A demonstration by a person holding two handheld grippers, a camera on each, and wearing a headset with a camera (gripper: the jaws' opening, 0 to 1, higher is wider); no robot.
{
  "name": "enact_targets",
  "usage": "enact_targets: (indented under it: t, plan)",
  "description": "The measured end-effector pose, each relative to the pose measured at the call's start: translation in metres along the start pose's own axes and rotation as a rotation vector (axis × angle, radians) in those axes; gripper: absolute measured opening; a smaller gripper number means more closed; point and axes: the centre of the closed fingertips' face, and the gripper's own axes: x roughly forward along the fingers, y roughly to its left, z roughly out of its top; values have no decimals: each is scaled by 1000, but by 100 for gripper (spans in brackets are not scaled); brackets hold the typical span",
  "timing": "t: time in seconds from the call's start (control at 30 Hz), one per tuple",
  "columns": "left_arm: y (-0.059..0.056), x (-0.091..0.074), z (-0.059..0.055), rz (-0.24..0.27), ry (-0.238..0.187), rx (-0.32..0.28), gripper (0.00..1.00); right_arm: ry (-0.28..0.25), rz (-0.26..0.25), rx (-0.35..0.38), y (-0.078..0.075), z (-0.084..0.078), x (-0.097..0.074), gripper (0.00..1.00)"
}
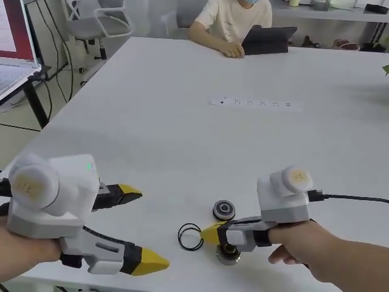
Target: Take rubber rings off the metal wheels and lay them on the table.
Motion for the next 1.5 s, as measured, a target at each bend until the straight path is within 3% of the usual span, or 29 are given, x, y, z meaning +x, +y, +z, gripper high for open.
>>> enact_targets:
  t: [0.4,0.9,1.5]
  plan:
    - [-2,2,-2,-7,12,-1,75,27,-20,-53,0,-1,1,0]
    - [-3,3,-6,-19,31,-3,75,60,-37,-153,2,-4,-2,11]
    - [3,15,3,-31,27,-14,73,6,-61,-211,-2,8,-35,17]
